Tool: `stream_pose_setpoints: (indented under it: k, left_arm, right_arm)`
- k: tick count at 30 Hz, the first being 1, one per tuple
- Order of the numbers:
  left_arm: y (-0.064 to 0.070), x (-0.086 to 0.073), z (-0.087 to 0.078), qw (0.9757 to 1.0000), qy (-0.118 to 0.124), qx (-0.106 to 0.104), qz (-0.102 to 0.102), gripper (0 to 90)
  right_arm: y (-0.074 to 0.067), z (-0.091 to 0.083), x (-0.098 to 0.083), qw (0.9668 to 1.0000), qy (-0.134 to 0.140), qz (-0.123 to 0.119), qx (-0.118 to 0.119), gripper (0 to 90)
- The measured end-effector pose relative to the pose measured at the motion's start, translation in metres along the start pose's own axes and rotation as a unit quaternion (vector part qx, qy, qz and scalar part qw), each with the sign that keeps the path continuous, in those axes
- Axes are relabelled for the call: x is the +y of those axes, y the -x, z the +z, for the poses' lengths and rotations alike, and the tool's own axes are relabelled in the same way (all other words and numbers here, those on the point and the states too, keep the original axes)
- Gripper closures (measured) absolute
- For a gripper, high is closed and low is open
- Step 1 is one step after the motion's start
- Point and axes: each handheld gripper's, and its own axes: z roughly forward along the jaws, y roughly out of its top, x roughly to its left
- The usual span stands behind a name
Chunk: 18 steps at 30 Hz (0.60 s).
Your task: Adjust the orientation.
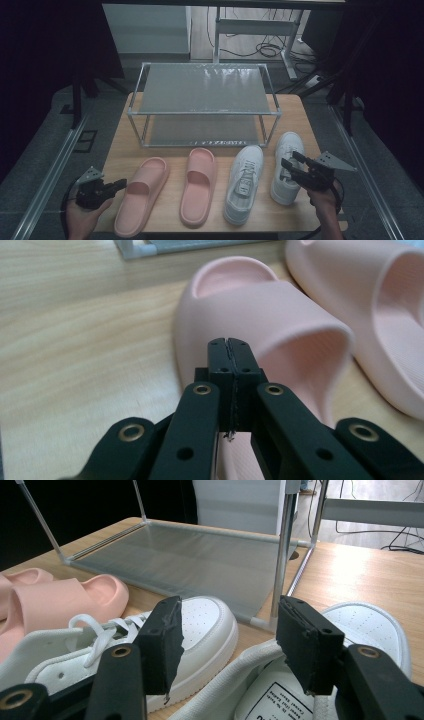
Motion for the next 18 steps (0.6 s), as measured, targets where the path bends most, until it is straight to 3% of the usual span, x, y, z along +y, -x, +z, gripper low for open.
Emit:
stream_pose_setpoints:
  k: [6, 12, 18]
  left_arm:
    - [0.009, -0.007, -0.011, 0.9999, 0.002, -0.013, 0.004, 90.0]
    - [0.006, -0.011, 0.009, 0.9996, -0.022, -0.018, 0.001, 90.0]
    - [0.004, -0.008, 0.015, 0.9996, -0.025, -0.015, 0.001, 90.0]
  right_arm:
    - [-0.001, 0.000, 0.000, 1.0000, 0.000, -0.001, 0.001, 44.4]
    - [-0.001, 0.000, 0.000, 1.0000, -0.001, -0.001, 0.001, 44.4]
    - [-0.001, 0.001, -0.001, 1.0000, -0.003, -0.002, 0.001, 44.4]
